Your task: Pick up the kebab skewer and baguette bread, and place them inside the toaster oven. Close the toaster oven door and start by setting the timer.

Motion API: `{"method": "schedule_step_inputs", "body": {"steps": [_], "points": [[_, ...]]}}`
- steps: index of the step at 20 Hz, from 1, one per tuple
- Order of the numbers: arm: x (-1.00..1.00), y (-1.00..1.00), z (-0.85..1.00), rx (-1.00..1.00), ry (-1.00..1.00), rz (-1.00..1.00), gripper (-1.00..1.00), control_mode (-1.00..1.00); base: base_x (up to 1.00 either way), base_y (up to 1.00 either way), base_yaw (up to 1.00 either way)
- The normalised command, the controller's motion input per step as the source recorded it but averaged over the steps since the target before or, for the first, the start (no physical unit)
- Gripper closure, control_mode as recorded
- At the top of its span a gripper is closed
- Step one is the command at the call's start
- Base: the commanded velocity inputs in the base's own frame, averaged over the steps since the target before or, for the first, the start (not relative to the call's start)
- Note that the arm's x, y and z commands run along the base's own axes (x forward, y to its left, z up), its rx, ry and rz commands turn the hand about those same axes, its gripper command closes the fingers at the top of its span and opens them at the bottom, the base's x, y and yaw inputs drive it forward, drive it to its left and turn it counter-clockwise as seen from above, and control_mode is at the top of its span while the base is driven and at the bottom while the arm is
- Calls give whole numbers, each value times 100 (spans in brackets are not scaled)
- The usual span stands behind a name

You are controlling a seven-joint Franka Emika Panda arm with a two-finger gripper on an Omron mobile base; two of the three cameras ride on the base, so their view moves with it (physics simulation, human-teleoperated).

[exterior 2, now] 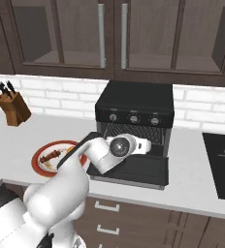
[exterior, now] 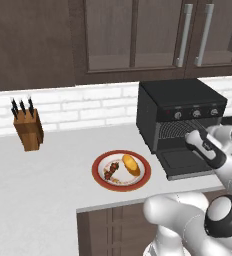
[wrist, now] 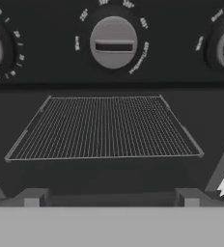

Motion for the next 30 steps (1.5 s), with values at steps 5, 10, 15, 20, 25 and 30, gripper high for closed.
{"method": "schedule_step_inputs", "body": {"steps": [5,10,15,20,25,30], "points": [[34,0,0,0,0,-1,-100,-100,0,0,0],[18,0,-3,0,0,0,-100,-100,0,0,0],[13,-11,-27,0,-6,0,-100,-100,0,0,0],[22,-11,-5,0,-15,3,-100,-100,0,0,0],[25,-10,-6,0,-10,0,-100,-100,0,0,0],[12,0,-8,0,0,0,-100,-100,0,0,0]]}}
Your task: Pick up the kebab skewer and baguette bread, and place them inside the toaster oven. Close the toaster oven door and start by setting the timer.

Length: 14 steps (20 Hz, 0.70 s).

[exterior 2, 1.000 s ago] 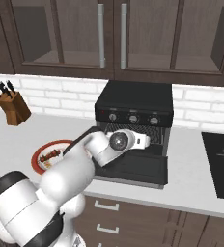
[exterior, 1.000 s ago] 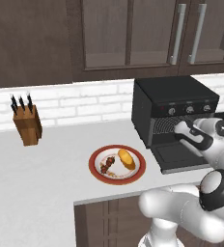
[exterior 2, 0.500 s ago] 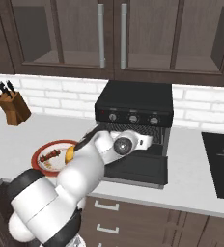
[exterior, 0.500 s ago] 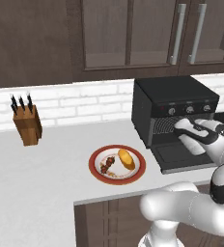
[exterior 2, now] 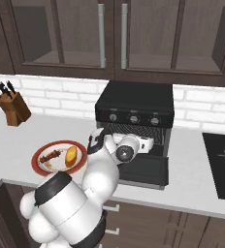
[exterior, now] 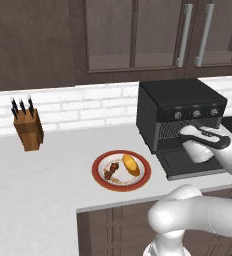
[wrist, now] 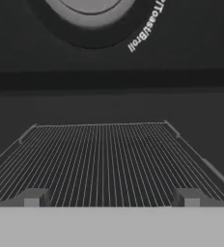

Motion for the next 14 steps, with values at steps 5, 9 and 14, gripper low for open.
{"method": "schedule_step_inputs", "body": {"steps": [5,9,14], "points": [[8,0,0,0,0,0,-100,-100,0,0,0],[9,0,0,0,0,0,-100,-100,0,0,0],[13,0,0,0,0,0,-100,-100,0,0,0]]}}
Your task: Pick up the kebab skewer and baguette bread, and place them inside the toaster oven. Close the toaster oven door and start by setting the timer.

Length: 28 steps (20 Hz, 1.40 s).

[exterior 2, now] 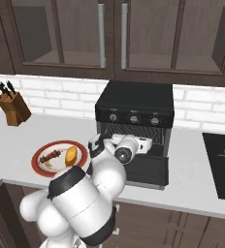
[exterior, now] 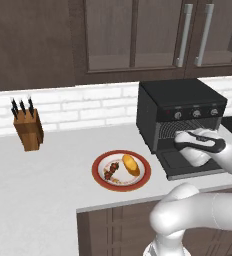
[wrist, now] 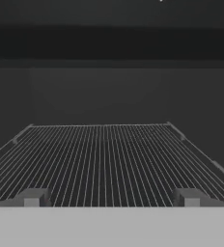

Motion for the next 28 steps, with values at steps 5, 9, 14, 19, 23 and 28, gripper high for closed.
{"method": "schedule_step_inputs", "body": {"steps": [5,9,14,19,23,28], "points": [[16,0,0,0,3,5,-100,-100,0,0,0],[22,0,0,0,3,7,-100,-100,0,0,0],[22,0,0,0,2,2,-100,-100,0,0,0],[11,0,-8,0,5,0,-100,-100,0,0,0],[0,0,-29,0,0,0,-100,-100,0,0,0],[0,0,-33,0,1,0,-100,-100,0,0,0]]}}
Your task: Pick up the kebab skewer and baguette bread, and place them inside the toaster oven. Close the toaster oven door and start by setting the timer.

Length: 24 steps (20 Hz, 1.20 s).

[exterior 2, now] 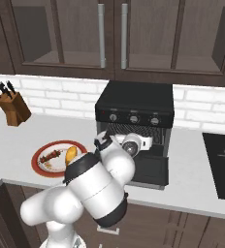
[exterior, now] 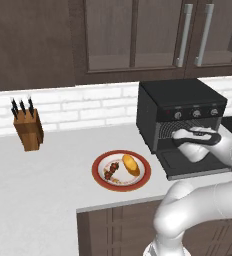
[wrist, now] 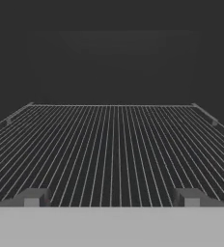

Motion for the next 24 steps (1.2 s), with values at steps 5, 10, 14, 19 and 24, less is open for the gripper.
{"method": "schedule_step_inputs", "body": {"steps": [5,10,14,19,24], "points": [[0,0,-35,0,1,0,-100,-100,0,0,0],[-9,0,-43,0,0,0,-100,-100,0,0,0],[-39,0,-67,0,0,0,-100,-100,0,0,0],[-65,-6,-80,0,0,0,-100,-100,0,0,0],[-75,-7,-87,0,1,0,-100,-100,0,0,0]]}}
